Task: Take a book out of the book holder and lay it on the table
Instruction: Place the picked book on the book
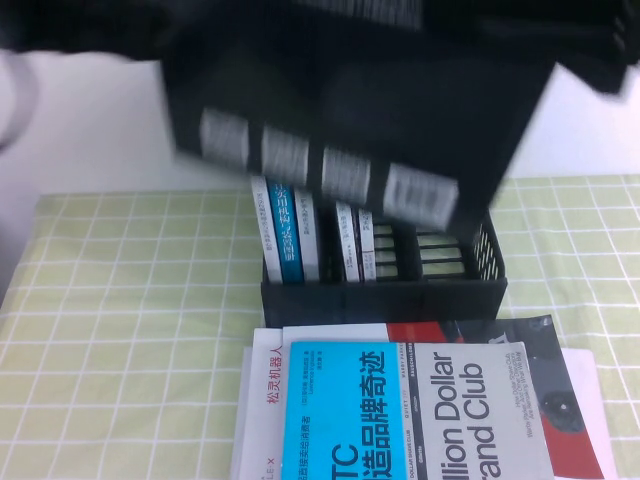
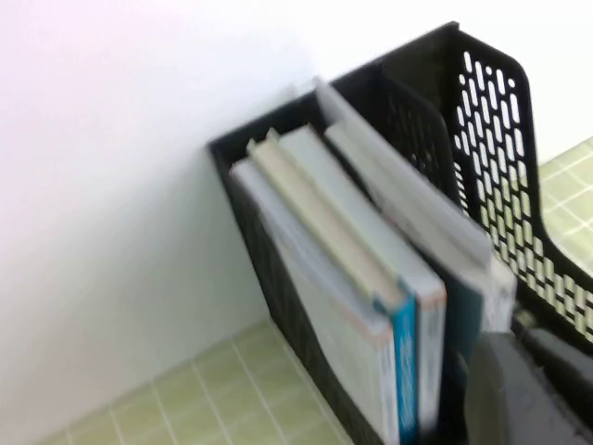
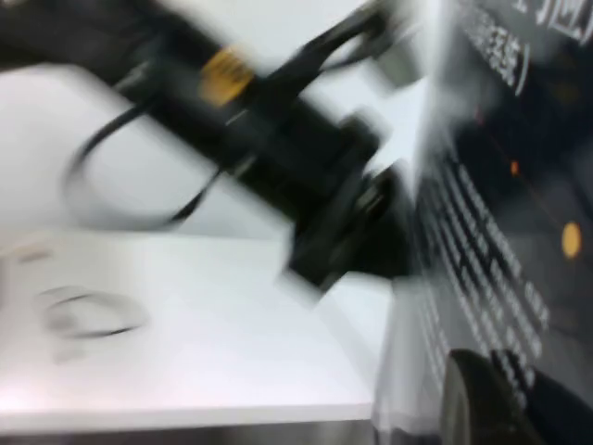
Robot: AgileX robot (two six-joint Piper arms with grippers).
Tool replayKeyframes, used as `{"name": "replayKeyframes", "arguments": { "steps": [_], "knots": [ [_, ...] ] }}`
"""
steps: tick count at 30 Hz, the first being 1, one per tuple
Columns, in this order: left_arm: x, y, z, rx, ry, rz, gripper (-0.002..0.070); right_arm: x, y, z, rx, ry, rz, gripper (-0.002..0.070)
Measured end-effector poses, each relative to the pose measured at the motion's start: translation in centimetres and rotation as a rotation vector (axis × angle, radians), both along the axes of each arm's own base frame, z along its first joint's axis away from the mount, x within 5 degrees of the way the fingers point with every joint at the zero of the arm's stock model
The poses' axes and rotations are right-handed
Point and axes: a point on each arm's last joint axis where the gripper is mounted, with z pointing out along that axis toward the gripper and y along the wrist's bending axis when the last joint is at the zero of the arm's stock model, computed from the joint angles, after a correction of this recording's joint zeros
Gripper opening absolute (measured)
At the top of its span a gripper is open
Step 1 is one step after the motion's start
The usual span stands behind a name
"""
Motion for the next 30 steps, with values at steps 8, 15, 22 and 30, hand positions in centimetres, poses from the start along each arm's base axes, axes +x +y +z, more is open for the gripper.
{"name": "replayKeyframes", "arguments": {
  "steps": [8,15,22,30],
  "knots": [
    [-8.5,4.8,-4.2,-0.090,0.099,0.090,-0.0003,-2.5,0.5,-3.4,-0.360,0.112,0.237,0.0131],
    [-12.6,6.9,-11.0,-0.140,0.218,0.148,-0.0003,-0.6,3.1,-9.2,-0.893,0.205,-0.037,0.0131],
    [-14.3,7.8,-13.5,-0.190,0.251,0.180,-0.0003,0.6,7.7,-13.3,-1.145,0.093,-0.325,0.0131],
    [-14.3,7.8,-13.4,-0.200,0.242,0.186,-0.0003,2.1,12.5,-22.2,-1.446,0.112,-0.466,0.0131]
  ]
}}
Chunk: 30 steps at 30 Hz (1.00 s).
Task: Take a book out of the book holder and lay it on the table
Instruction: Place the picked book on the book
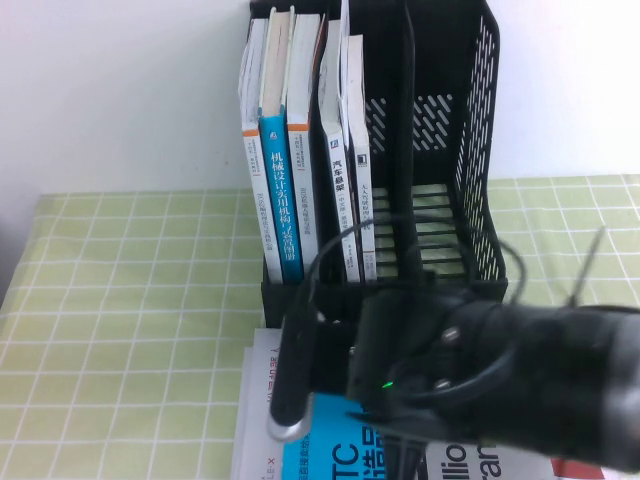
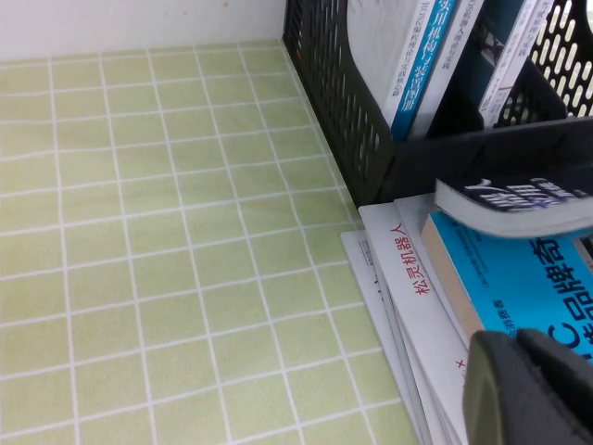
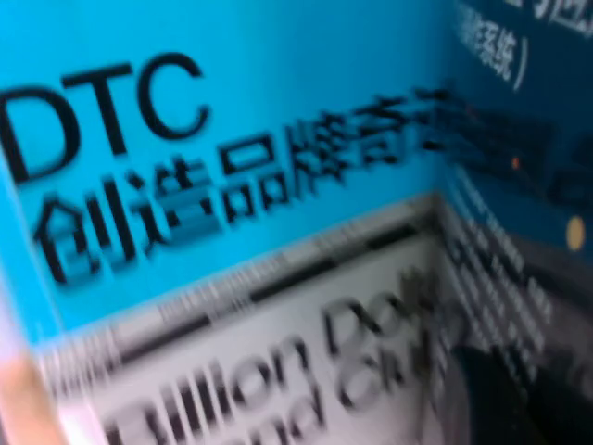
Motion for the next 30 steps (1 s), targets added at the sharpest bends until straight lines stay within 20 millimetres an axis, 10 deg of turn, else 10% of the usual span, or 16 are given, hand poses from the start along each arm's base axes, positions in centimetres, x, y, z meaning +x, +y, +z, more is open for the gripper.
{"name": "replayKeyframes", "arguments": {
  "steps": [10,17,25,30],
  "knots": [
    [0.0,0.0,0.0,0.013,-0.008,-0.006,-0.0003,0.6,2.1,-3.3,0.035,0.017,0.034,0.0172],
    [0.0,0.1,-0.1,0.034,0.001,-0.008,-0.0003,-1.3,2.1,-2.7,0.037,0.178,0.100,0.0566],
    [-0.1,0.0,-0.2,0.024,0.020,-0.014,-0.0003,-6.0,-0.4,6.2,0.248,0.378,0.372,0.0599],
    [-0.2,-0.3,-0.4,-0.011,0.039,-0.034,-0.0003,-8.1,-4.0,14.1,0.404,0.269,0.441,0.0377]
  ]
}}
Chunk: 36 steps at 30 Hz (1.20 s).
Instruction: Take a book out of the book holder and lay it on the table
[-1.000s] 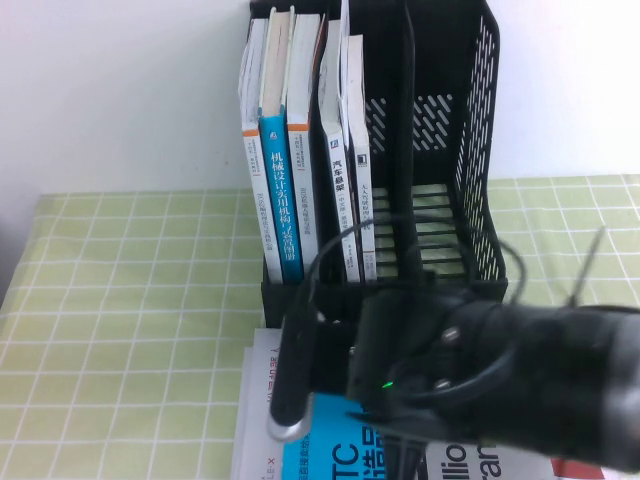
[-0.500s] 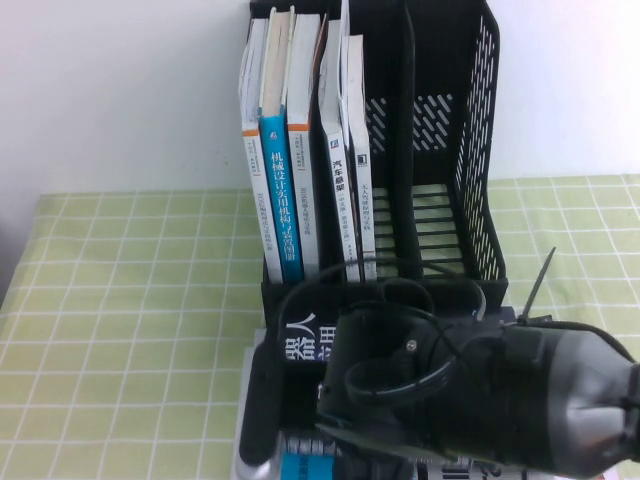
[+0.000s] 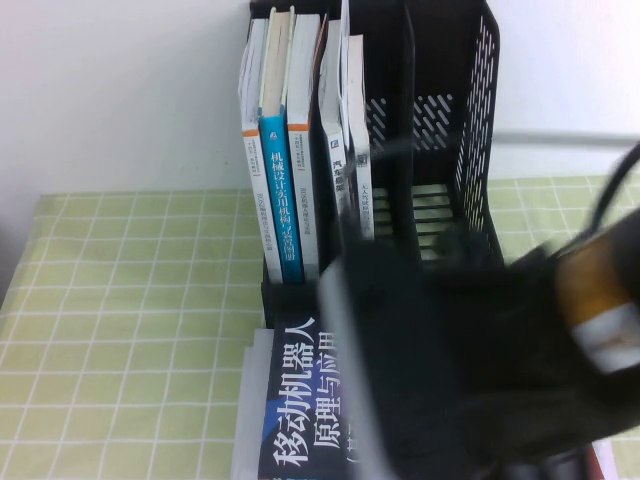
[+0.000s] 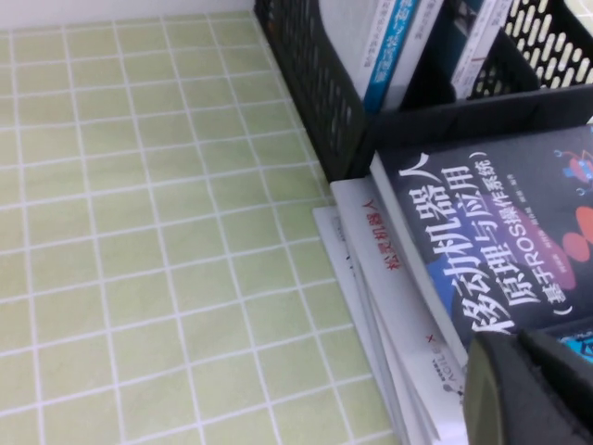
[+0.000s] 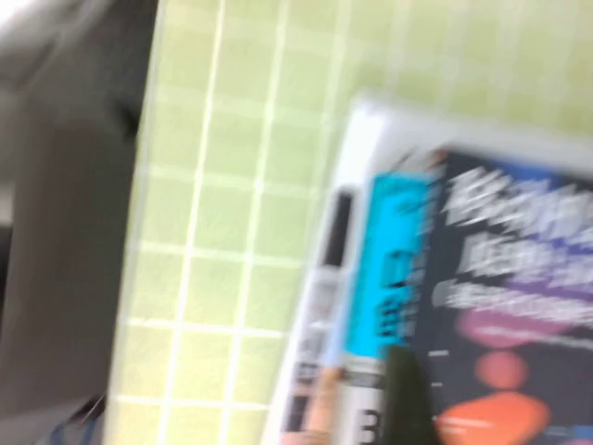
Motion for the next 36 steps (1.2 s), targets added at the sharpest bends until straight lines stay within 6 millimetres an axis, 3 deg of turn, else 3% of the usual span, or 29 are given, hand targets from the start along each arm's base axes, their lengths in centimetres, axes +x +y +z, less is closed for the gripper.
{"name": "replayKeyframes", "arguments": {
  "steps": [4,9,12,16,22,28,31,36],
  "knots": [
    [0.6,-0.4,-1.0,-0.019,-0.015,-0.007,-0.0003,-1.1,-3.4,4.3,0.112,-0.118,-0.027,0.0093],
    [1.7,-1.2,-3.7,-0.059,-0.030,-0.018,-0.0003,-1.1,-7.5,6.8,0.196,-0.203,-0.177,0.0011],
    [2.2,-1.7,-5.4,-0.105,-0.057,-0.021,-0.0003,-0.8,-9.9,6.7,0.254,-0.228,-0.280,0.0004],
    [2.6,-2.1,-7.2,-0.151,-0.062,-0.019,-0.0003,-0.2,-12.6,3.7,0.304,-0.262,-0.423,0.0000],
    [2.7,-2.1,-8.2,-0.150,-0.052,-0.016,-0.0003,-0.3,-15.8,-4.7,0.323,-0.257,-0.593,-0.0001],
    [2.7,-2.1,-8.3,-0.150,-0.051,-0.016,-0.0003,-2.1,-16.4,-11.7,0.388,-0.111,-0.642,-0.0001],
    [2.7,-2.1,-8.3,-0.150,-0.051,-0.016,-0.0003,-2.4,-16.6,-13.6,0.383,-0.085,-0.653,-0.0001],
    [2.7,-2.1,-8.3,-0.150,-0.051,-0.016,-0.0003,-2.4,-16.6,-13.8,0.393,-0.090,-0.654,-0.0001]
  ]
}}
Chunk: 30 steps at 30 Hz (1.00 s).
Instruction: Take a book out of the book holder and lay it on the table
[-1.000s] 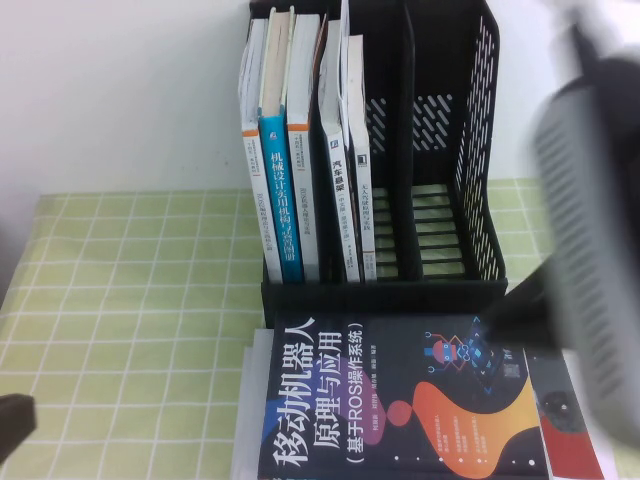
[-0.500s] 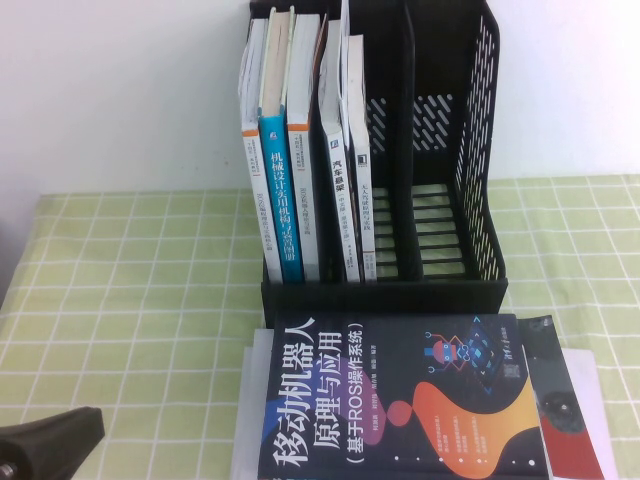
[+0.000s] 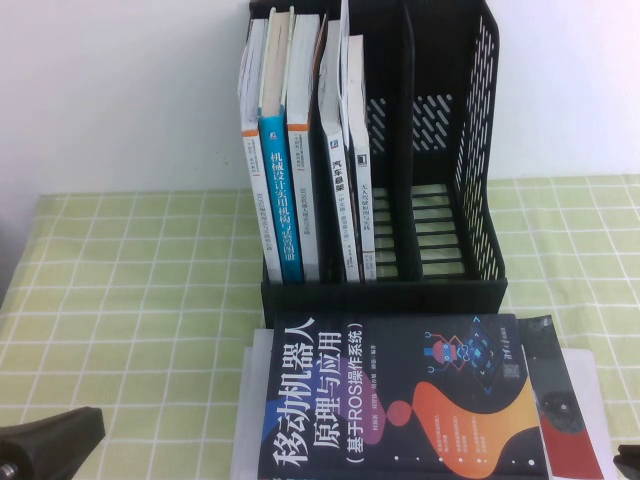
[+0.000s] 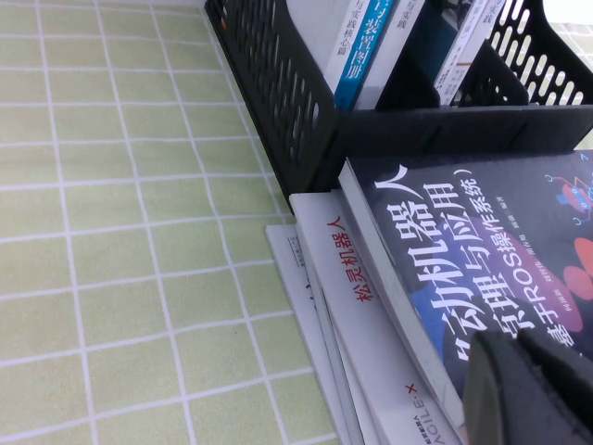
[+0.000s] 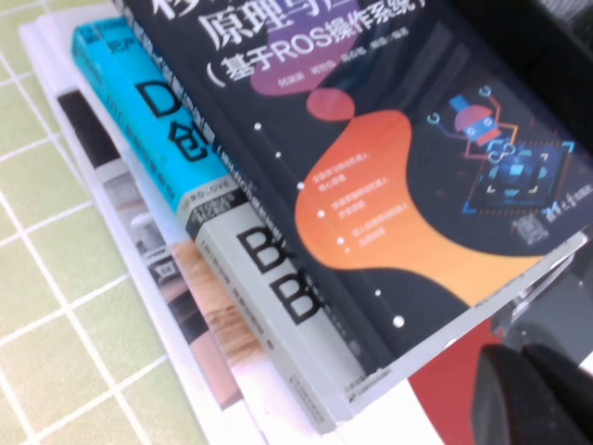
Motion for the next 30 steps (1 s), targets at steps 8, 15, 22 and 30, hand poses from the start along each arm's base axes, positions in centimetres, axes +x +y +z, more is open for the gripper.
{"name": "replayKeyframes", "arguments": {
  "steps": [8,15,22,30],
  "knots": [
    [0.0,0.0,0.0,0.000,0.000,0.000,-0.0003,0.0,0.0,0.0,0.002,-0.003,-0.001,-0.0001],
    [-0.3,0.2,0.1,-0.009,-0.018,0.002,-0.0003,0.0,0.0,0.0,0.002,-0.004,0.001,-0.0001],
    [-2.9,2.0,-0.8,0.010,-0.194,0.017,-0.0003,0.0,0.0,-0.1,0.003,-0.003,-0.001,-0.0001],
    [-3.3,3.8,-7.5,0.081,-0.274,0.211,-0.0003,-0.1,0.0,-0.1,0.009,0.001,-0.002,-0.0001]
  ]
}}
